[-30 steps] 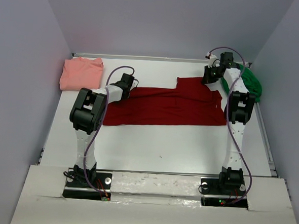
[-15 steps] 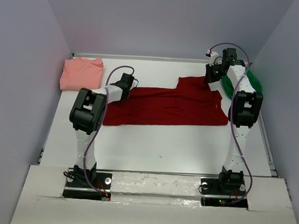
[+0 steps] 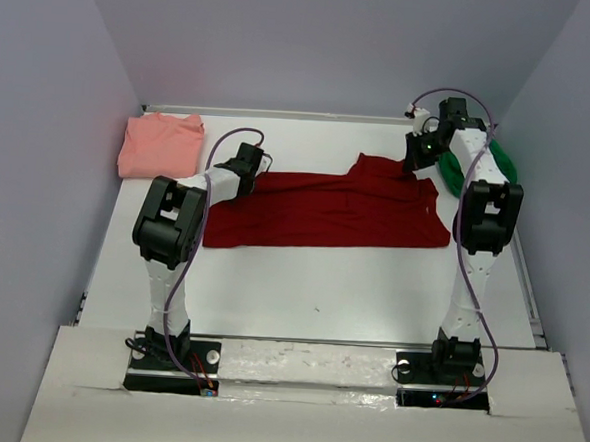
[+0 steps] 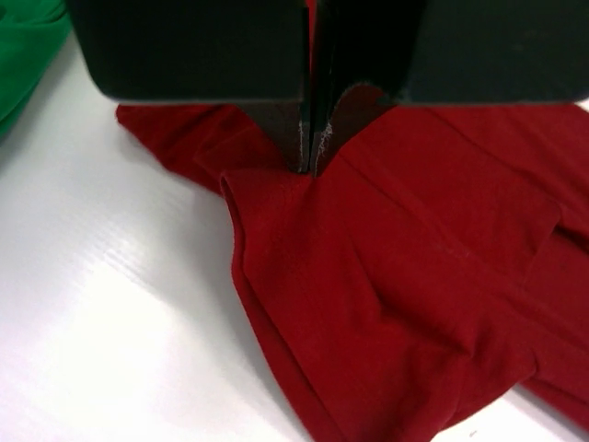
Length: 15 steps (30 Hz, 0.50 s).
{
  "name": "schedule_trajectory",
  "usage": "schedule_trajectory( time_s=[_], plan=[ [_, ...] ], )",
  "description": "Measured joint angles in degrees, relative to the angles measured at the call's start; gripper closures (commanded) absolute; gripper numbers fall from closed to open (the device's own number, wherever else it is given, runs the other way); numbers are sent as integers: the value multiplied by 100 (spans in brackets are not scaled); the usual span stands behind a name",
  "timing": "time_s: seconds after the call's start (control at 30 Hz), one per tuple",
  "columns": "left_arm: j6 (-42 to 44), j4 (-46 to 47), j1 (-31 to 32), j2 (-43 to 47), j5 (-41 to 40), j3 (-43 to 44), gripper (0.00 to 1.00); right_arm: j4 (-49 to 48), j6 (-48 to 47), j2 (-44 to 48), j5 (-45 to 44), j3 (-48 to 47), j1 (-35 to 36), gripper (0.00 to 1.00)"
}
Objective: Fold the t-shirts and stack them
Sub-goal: Fold the other side of the tshirt into a rectangle
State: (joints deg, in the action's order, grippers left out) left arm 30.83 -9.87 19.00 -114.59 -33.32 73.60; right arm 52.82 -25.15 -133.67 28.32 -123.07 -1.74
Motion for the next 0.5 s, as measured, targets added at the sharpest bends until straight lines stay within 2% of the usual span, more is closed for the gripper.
schedule_trajectory(
  time_s=[0.5],
  plan=[
    [0,-7,0,9,28,0,100,684,-210,1043,155,551,0,100]
  ],
)
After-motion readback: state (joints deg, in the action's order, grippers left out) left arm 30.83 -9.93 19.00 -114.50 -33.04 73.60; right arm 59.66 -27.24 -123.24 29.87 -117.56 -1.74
